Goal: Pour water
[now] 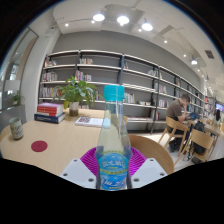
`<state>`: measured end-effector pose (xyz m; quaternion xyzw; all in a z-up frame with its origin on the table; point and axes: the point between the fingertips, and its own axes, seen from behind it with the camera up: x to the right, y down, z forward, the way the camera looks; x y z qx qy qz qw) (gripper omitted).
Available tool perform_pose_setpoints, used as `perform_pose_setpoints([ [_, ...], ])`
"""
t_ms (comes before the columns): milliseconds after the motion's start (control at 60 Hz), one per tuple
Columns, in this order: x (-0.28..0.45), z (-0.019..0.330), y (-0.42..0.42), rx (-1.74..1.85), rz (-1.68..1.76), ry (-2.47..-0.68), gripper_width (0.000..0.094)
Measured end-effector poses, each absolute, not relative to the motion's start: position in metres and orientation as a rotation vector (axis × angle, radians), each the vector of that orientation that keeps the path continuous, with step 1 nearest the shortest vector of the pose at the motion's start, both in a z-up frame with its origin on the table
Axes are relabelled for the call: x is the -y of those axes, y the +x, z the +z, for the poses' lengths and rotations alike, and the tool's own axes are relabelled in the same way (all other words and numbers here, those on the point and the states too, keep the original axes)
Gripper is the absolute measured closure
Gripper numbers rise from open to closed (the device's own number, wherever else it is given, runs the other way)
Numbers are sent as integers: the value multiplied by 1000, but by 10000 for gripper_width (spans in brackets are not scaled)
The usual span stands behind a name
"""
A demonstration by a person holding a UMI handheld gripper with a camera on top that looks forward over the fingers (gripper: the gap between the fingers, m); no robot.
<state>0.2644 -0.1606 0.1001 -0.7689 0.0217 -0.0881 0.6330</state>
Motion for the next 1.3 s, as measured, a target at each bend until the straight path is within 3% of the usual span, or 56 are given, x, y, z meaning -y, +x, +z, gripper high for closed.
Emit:
perform_pose_setpoints([
  [100,156,101,264,-28,-300,-1798,594],
  [200,145,125,238,43,-399,-1794,594],
  [350,119,178,158,310,-546,-1769,594],
  [517,78,194,53,699,-768,-1728,589],
  [867,28,180,-82,1491,-1323,-1333,565],
  [1200,8,179,-135,1877,-1684,-828,562],
  [1300,11,176,-138,1917,-1731,-793,564],
])
